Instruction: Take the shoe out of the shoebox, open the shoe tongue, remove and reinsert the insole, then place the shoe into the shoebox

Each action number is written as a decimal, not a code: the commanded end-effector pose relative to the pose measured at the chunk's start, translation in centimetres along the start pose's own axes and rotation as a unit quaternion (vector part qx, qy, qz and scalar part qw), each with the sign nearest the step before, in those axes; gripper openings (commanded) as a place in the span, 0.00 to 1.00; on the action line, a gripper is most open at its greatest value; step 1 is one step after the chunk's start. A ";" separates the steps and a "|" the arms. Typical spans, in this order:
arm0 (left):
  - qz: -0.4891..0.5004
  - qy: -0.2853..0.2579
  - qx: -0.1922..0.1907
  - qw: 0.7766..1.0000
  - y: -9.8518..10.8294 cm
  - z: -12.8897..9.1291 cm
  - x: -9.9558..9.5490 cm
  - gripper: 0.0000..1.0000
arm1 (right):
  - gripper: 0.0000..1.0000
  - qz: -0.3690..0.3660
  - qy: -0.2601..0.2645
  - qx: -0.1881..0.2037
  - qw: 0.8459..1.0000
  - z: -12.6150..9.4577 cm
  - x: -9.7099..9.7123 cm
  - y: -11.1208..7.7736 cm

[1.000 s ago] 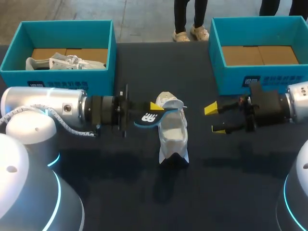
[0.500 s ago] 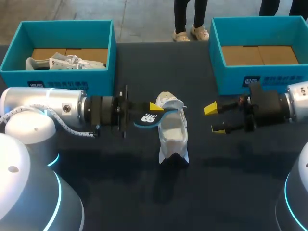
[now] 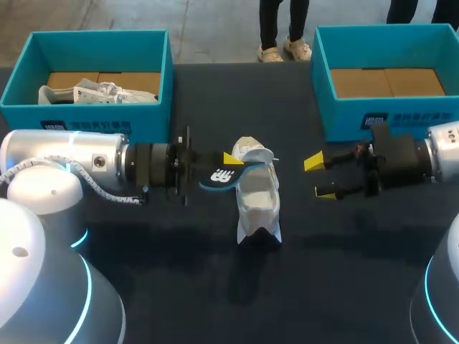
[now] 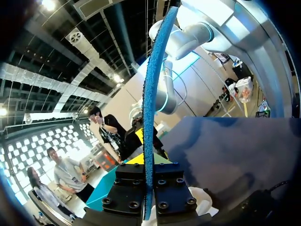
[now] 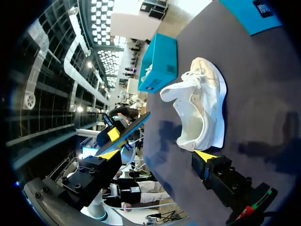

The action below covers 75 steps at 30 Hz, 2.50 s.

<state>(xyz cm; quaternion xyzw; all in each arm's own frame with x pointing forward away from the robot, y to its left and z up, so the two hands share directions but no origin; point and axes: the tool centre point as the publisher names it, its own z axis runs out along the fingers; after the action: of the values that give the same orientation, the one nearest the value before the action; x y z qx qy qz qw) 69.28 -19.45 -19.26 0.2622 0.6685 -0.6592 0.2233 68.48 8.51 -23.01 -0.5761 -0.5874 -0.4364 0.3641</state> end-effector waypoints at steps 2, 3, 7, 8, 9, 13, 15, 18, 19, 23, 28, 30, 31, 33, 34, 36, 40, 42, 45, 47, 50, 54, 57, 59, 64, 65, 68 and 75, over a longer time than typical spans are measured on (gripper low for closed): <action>0.001 -0.002 -0.001 1.000 -0.1 0.0 0.1 0.00 | 1.00 0.000 -0.003 -0.002 1.000 0.1 -0.1 -0.2; 0.001 -0.002 -0.001 1.000 -0.1 0.0 0.1 0.00 | 1.00 -0.004 -0.003 -0.003 1.000 0.2 -0.4 -0.2; -0.007 -0.007 0.006 1.000 -0.1 0.1 0.2 0.00 | 1.00 -0.022 -0.017 0.004 1.000 0.5 -1.2 -0.2; -0.011 -0.007 0.003 1.000 0.0 0.2 0.2 0.00 | 1.00 -0.021 -0.025 0.005 0.999 0.5 -1.5 -0.2; -0.011 -0.006 0.002 1.000 0.1 0.3 0.2 0.00 | 1.00 -0.026 -0.025 0.006 0.999 0.5 -1.7 -0.2; -0.025 -0.020 -0.004 0.999 0.4 0.4 0.0 0.00 | 1.00 -0.053 -0.038 0.017 0.998 0.7 -2.4 0.3; -0.037 -0.026 0.003 0.999 0.6 0.6 0.0 0.00 | 1.00 -0.064 -0.049 0.022 0.996 1.1 -2.8 0.4; -0.041 -0.023 -0.002 0.999 1.1 1.0 0.4 0.00 | 1.00 -0.085 -0.070 0.023 0.994 1.8 -3.1 0.2; -0.044 -0.023 -0.004 0.999 1.2 1.1 0.5 0.00 | 1.00 -0.090 -0.077 0.026 0.993 2.2 -3.2 0.2; -0.052 -0.025 -0.003 0.998 1.5 1.7 0.5 0.00 | 1.00 -0.106 -0.099 0.037 0.989 3.3 -3.7 0.1; -0.060 -0.036 -0.011 0.997 2.2 2.3 0.3 0.00 | 1.00 -0.117 -0.134 0.027 0.984 4.6 -4.2 -0.2; -0.062 -0.039 -0.016 0.997 2.5 2.4 0.2 0.00 | 1.00 -0.122 -0.142 0.016 0.982 4.9 -4.2 -0.4; -0.062 -0.040 -0.017 0.997 2.6 2.4 0.1 0.00 | 1.00 -0.123 -0.142 0.009 0.982 5.0 -4.3 -0.6; -0.067 -0.043 -0.018 0.997 2.7 2.4 0.1 0.00 | 1.00 -0.126 -0.143 -0.004 0.982 5.1 -4.4 -0.8; -0.067 -0.043 -0.018 0.997 2.7 2.5 0.0 0.00 | 1.00 -0.127 -0.145 -0.010 0.981 5.1 -4.4 -0.9; -0.074 -0.047 -0.018 0.996 3.0 2.6 0.1 0.00 | 1.00 -0.127 -0.148 -0.019 0.981 5.0 -4.4 -1.1; -0.090 -0.049 -0.014 0.995 3.6 3.0 0.1 0.00 | 1.00 -0.122 -0.148 -0.028 0.981 5.0 -4.5 -1.3; -0.099 -0.047 -0.014 0.994 3.8 3.1 0.1 0.00 | 1.00 -0.122 -0.148 -0.028 0.981 5.0 -4.5 -1.3; -0.099 -0.044 -0.016 0.994 4.0 3.2 0.2 0.00 | 1.00 -0.122 -0.148 -0.028 0.981 5.0 -4.5 -1.3; -0.097 -0.041 -0.017 0.994 4.1 3.1 0.3 0.00 | 1.00 -0.122 -0.148 -0.028 0.981 5.0 -4.5 -1.3; -0.098 -0.038 -0.018 0.994 4.3 3.0 0.5 0.00 | 1.00 -0.122 -0.148 -0.028 0.981 5.0 -4.5 -1.3; -0.104 -0.037 -0.020 0.994 4.6 2.9 0.7 0.00 | 1.00 -0.122 -0.148 -0.028 0.981 5.0 -4.5 -1.3; -0.106 -0.037 -0.020 0.993 4.8 2.7 0.8 0.00 | 1.00 -0.128 -0.151 -0.030 0.980 5.1 -4.8 -1.2; -0.107 -0.032 -0.020 0.994 5.0 2.5 0.9 0.00 | 1.00 -0.136 -0.148 -0.034 0.979 5.2 -5.3 -1.3; -0.107 -0.027 -0.024 0.994 5.4 2.1 1.1 0.00 | 1.00 -0.141 -0.150 -0.035 0.978 5.3 -6.3 -1.5; -0.107 -0.026 -0.025 0.994 5.5 2.1 1.2 0.00 | 1.00 -0.146 -0.153 -0.035 0.977 5.3 -6.4 -1.5; -0.108 -0.025 -0.026 0.993 5.6 2.0 1.3 0.00 | 1.00 -0.151 -0.155 -0.032 0.976 5.4 -6.8 -1.7; -0.113 -0.023 -0.025 0.993 5.9 2.4 1.8 0.00 | 1.00 -0.159 -0.153 -0.032 0.975 5.6 -7.6 -2.1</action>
<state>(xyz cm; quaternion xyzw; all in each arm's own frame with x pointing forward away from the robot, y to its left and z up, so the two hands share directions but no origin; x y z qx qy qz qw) 71.60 -21.55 -24.78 0.1648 0.7042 -0.6694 0.1698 67.59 10.98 -31.85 -0.5462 -0.7079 -0.4104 0.1792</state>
